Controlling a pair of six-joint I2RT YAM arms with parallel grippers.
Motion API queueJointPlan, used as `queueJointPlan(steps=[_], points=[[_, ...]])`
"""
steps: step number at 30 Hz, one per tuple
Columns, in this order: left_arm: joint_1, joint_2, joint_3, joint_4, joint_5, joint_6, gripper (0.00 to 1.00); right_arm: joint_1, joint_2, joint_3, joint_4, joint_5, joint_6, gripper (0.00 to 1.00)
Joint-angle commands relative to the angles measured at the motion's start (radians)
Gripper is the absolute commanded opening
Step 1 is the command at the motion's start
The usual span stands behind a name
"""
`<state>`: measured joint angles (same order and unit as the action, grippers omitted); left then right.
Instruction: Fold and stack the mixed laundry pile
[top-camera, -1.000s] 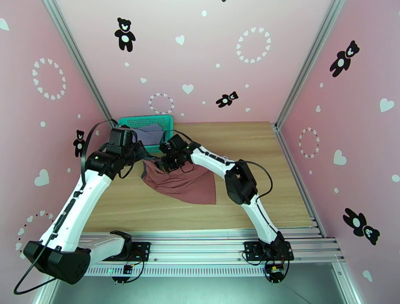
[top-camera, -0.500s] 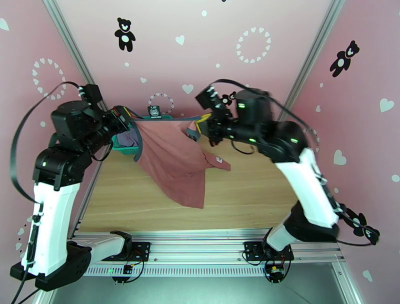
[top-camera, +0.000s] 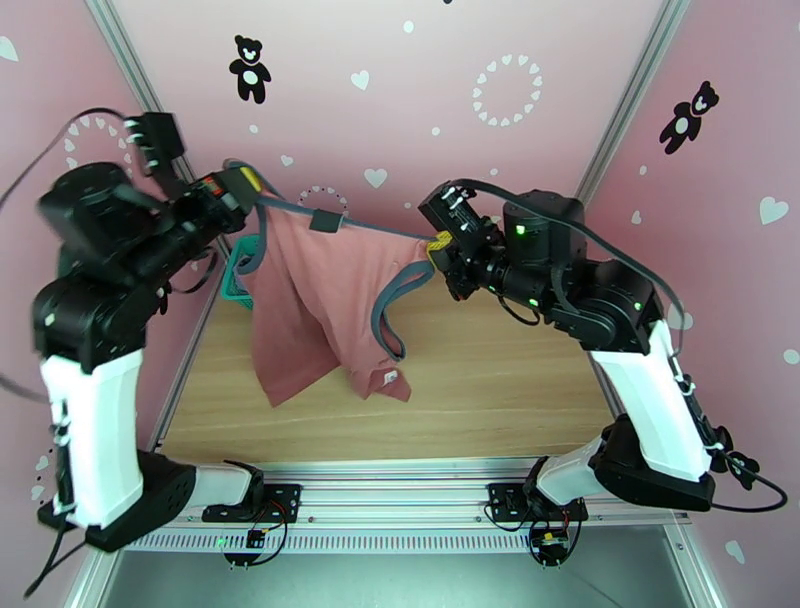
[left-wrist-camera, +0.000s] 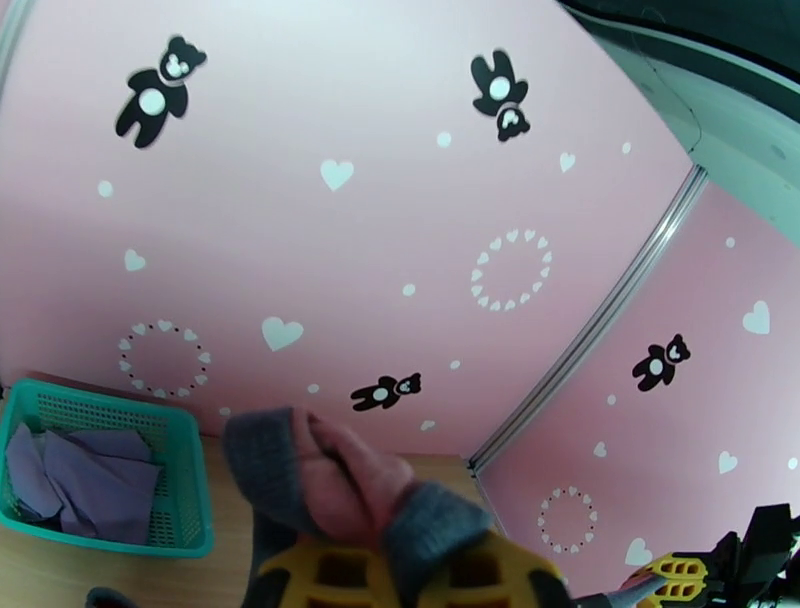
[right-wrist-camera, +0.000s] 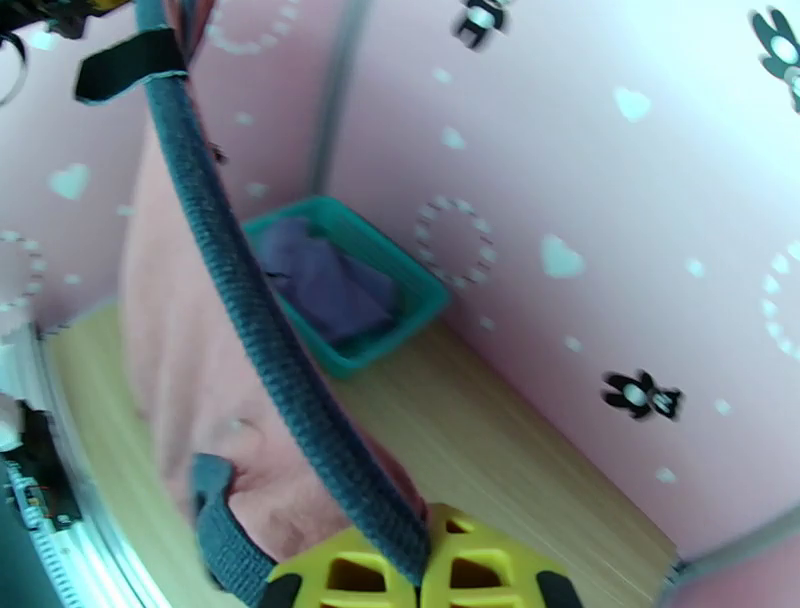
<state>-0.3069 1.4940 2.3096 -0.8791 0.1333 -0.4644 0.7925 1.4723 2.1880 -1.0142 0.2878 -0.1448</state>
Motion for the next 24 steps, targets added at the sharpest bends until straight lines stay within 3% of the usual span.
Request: queueJointPlan(steps=[1,5,9,14,15,16,17,18,19,22,23,24], points=[[-0.055,0.196,0.057,0.074,0.032,0.007,0.00,-0.139,-0.002,-0.071,0.061,0.249,-0.025,0.00],[-0.153,0.544,0.352,0.054,0.160,0.008,0.00,-0.292,-0.016,-0.204,0.125,0.315,0.032,0.00],[-0.219,0.872,0.623,0.119,0.285,-0.046,0.00,-0.379,-0.055,-0.357,0.146,0.409,0.106,0.00],[-0.280,1.009,0.499,0.351,0.338,-0.065,0.00,-0.464,-0.122,-0.601,0.129,0.457,0.255,0.00],[-0.289,1.029,0.487,0.366,0.337,-0.054,0.10,-0.476,-0.129,-0.643,0.129,0.458,0.280,0.00],[-0.296,1.054,0.484,0.376,0.335,-0.044,0.31,-0.490,-0.134,-0.690,0.126,0.457,0.308,0.00],[-0.303,1.080,0.485,0.381,0.334,-0.040,0.70,-0.505,-0.132,-0.727,0.116,0.455,0.340,0.00],[-0.305,1.100,0.484,0.381,0.335,-0.041,0.94,-0.517,-0.127,-0.753,0.107,0.451,0.365,0.00],[-0.304,1.119,0.487,0.379,0.336,-0.045,0.99,-0.531,-0.118,-0.783,0.104,0.441,0.387,0.00],[-0.304,1.133,0.496,0.304,0.282,-0.018,0.99,-0.577,-0.078,-0.837,0.095,0.404,0.449,0.00],[-0.303,1.121,0.494,0.267,0.255,-0.001,0.99,-0.588,-0.062,-0.838,0.090,0.386,0.459,0.04],[-0.303,1.097,0.487,0.224,0.214,0.025,0.99,-0.598,-0.045,-0.837,0.085,0.373,0.463,0.16]])
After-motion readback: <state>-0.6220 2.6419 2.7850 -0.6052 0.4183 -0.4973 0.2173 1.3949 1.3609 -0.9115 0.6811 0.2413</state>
